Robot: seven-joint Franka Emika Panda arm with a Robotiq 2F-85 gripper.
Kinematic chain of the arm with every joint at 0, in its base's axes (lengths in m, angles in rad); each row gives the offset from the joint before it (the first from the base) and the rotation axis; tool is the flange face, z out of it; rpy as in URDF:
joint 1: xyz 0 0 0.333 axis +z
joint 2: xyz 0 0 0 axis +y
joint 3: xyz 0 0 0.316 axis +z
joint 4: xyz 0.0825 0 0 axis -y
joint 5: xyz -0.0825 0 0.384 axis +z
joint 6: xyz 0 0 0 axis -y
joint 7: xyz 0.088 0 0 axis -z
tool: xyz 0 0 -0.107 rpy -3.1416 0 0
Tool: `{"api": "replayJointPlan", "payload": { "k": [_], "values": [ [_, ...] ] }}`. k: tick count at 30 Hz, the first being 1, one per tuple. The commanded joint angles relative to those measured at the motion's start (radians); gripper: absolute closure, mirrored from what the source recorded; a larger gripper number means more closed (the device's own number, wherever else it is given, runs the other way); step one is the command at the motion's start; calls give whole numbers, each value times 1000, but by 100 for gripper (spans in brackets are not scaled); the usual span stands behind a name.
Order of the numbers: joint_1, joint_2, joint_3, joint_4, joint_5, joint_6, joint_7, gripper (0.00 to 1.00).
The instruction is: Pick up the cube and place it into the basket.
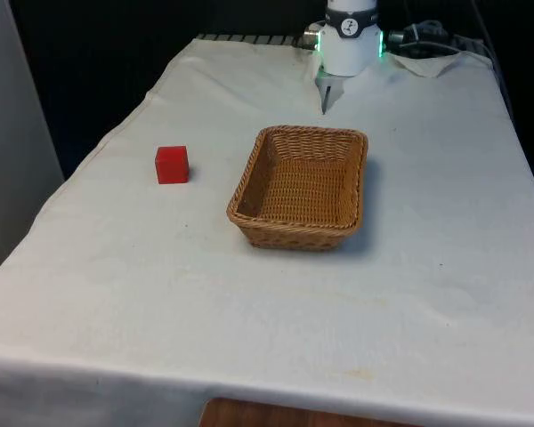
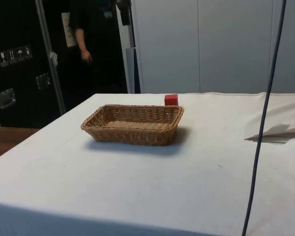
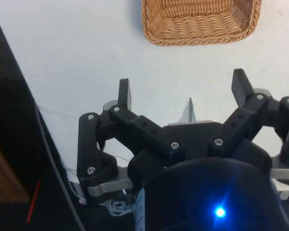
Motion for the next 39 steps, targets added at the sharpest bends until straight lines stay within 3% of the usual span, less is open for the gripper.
{"api": "replayJointPlan", "payload": {
  "k": [1, 17, 29, 30, 38, 39],
  "values": [
    [0, 0, -1, -1, -3, 0, 0, 0],
    [-18, -69, -5, -77, -106, 10, -40, 0],
    [-32, -101, -23, -121, -148, 28, -96, 0],
    [-31, -91, -22, -107, -139, 9, -90, 0],
    [-41, -121, -39, -182, -148, 114, -138, 0],
    [-39, -116, -37, -174, -148, 94, -130, 0]
  ]
}}
